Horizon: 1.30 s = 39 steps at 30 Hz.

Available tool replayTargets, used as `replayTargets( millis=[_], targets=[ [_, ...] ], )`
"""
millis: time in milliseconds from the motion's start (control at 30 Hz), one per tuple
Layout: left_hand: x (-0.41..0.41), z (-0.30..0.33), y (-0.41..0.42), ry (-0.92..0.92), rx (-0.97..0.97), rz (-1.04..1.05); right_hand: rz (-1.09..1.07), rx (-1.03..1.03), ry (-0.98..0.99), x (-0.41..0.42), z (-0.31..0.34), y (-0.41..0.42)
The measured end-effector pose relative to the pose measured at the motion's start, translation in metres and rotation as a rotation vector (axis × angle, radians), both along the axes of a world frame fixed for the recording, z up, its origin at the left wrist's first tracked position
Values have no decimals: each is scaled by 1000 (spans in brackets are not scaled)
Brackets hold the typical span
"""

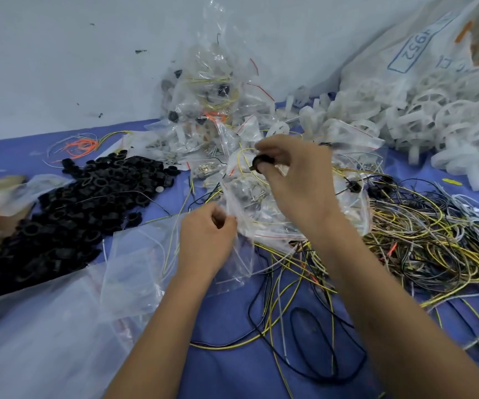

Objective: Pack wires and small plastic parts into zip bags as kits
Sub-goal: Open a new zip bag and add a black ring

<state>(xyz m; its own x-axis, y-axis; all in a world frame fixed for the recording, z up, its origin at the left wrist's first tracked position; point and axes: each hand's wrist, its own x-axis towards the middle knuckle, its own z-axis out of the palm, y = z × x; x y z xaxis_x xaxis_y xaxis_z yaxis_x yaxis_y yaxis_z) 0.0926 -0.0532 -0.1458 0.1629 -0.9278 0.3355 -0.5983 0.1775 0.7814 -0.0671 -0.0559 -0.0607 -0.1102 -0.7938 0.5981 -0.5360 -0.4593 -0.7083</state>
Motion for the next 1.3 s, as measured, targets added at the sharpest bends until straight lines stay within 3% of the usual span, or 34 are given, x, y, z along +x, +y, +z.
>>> replayTargets(
  millis=[100,200,267,367,433,533,667,733,833,900,1033,1067,1200,1267,1300],
  targets=[
    [8,-3,0,141,48,33,211,237,-376,34,-20,14],
    [13,-7,-1,296,83,33,344,422,-500,49,-45,22],
    [14,-7,1,414,65,1,293,430,-415,45,-55,21],
    [15,-2,7,658,0,-100,147,391,-93,33,-62,18],
    [16,2,12,715,-52,-162,135,361,54,32,-66,19],
    [12,4,17,628,-153,-178,120,271,209,35,-68,18],
    [8,1,22,320,-329,-90,126,262,272,37,-67,18],
    [8,0,23,211,-426,-42,296,305,171,39,-67,20],
    [8,1,23,111,-543,18,641,379,-204,42,-63,24],
    [9,1,23,93,-572,45,670,429,-325,41,-63,23],
    [8,1,23,106,-570,60,645,491,-226,44,-62,27],
    [8,1,23,109,-571,61,697,565,-309,47,-63,30],
    [8,2,21,119,-568,88,932,804,-1005,56,-61,31],
    [8,1,20,111,-523,106,886,794,-1034,56,-60,27],
    [8,0,19,105,-476,109,804,748,-920,55,-60,26]
  ],
)
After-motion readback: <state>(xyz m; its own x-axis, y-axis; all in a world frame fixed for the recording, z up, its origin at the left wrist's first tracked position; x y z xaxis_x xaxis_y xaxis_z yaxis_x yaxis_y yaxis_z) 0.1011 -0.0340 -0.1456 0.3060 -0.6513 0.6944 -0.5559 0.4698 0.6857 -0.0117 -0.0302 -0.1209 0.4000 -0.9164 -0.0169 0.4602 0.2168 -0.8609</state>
